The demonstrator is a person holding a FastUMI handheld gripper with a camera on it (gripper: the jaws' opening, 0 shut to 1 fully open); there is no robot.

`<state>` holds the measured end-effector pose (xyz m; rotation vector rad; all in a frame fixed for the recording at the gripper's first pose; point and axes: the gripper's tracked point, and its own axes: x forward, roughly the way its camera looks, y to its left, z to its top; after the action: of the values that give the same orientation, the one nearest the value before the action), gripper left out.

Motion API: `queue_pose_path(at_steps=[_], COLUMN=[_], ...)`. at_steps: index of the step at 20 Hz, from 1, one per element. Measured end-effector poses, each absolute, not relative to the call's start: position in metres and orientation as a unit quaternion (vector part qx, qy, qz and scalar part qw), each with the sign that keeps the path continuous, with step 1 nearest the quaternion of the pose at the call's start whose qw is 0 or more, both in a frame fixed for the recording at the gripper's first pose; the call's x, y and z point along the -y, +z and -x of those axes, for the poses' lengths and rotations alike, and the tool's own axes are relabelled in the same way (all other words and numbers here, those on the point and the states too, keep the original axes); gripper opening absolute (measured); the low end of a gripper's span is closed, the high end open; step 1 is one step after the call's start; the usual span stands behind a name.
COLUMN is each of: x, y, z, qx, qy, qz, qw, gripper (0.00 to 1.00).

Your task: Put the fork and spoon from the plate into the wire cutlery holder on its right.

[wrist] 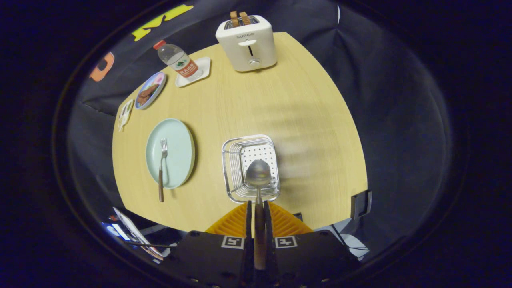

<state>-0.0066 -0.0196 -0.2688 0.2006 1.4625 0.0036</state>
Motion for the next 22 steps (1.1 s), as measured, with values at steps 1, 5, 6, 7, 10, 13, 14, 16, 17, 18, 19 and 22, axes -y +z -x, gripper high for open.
queue_pose_path(at_steps=[1,5,6,7,10,13,14,16,17,18,19,22], x=[0.020,0.014,0.013,0.012,0.004,-0.029,-0.046,-0.083,-0.101,-0.121,-0.141,-0.189], y=[-0.268,-0.260,-0.257,-0.254,-0.238,-0.217,-0.210,-0.206,-0.207,-0.209,-0.215,-0.243], z=[0.007,-0.002,-0.005,-0.009,-0.025,-0.036,-0.040,-0.042,-0.043,-0.044,-0.043,-0.041], qx=[-0.663,-0.632,-0.620,-0.605,-0.550,-0.487,-0.465,-0.434,-0.423,-0.415,-0.411,-0.410], qy=[0.003,0.004,0.003,0.003,0.004,0.033,0.044,0.069,0.081,0.091,0.103,0.114], qz=[-0.091,-0.109,-0.107,-0.104,-0.084,-0.044,-0.031,-0.005,0.005,0.013,0.014,0.006], qw=[0.743,0.768,0.777,0.789,0.831,0.872,0.884,0.898,0.903,0.905,0.906,0.905], gripper=[0.14,0.56,0.68,0.80,0.90,0.90,0.91,0.94,0.94,0.94,0.95,0.94])
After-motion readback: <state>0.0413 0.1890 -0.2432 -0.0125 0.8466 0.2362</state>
